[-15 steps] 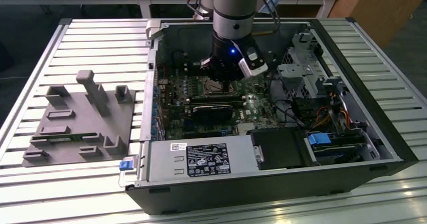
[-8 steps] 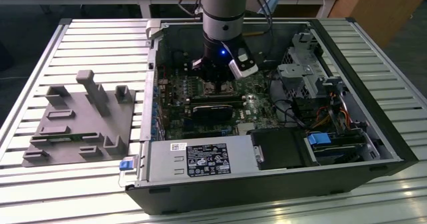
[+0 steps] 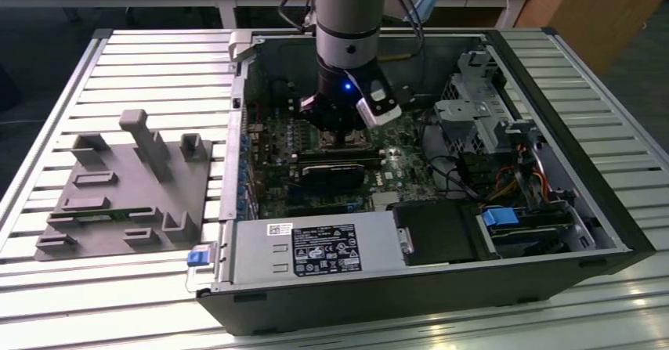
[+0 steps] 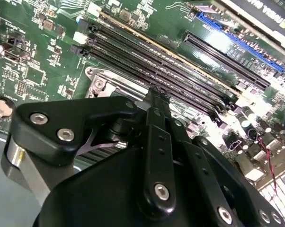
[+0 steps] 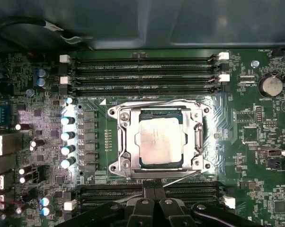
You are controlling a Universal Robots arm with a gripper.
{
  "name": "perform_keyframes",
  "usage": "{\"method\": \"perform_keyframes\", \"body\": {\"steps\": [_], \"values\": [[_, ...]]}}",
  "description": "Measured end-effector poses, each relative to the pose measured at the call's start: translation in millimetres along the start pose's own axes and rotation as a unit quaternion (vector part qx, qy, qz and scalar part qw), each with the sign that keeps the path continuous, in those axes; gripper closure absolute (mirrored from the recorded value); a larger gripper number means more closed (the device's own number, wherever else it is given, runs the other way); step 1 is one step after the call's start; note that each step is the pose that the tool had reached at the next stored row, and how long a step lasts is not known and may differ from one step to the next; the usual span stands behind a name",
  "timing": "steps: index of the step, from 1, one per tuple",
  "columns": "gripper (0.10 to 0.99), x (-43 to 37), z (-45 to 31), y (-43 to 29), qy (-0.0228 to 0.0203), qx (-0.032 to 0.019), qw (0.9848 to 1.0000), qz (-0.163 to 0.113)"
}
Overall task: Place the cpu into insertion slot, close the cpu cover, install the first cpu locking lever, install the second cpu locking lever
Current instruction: 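Install the second cpu locking lever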
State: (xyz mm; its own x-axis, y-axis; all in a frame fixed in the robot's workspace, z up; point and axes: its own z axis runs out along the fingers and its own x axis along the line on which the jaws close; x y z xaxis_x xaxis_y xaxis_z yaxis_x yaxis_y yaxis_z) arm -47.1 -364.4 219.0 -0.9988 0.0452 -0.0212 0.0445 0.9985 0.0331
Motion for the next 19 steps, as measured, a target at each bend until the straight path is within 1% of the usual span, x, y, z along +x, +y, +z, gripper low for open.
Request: {"method": "perform_keyframes", "body": {"steps": [1,2,5,6,7,8,14,17,19], "values": [[0.980,0.1,0.9,-0.1,0.0001,-0.0013,1.0000,0.000],[0.980,0.2,1.1,-0.5,0.0005,-0.0068,1.0000,0.000],[0.980,0.8,1.5,-3.0,0.0015,-0.0334,0.9994,0.001],[0.980,1.1,1.5,-4.2,0.0018,-0.0389,0.9992,0.001],[0.980,1.6,1.4,-5.7,0.0018,-0.0411,0.9992,0.001],[0.980,2.3,1.4,-7.4,0.0018,-0.0420,0.9991,0.001],[0.980,3.9,1.0,-16.6,0.0019,-0.0428,0.9991,0.001],[0.980,9.1,0.8,-19.8,0.0020,-0.0459,0.9989,0.001],[0.980,10.9,1.3,-20.4,0.0020,-0.0470,0.9989,0.001]]}}
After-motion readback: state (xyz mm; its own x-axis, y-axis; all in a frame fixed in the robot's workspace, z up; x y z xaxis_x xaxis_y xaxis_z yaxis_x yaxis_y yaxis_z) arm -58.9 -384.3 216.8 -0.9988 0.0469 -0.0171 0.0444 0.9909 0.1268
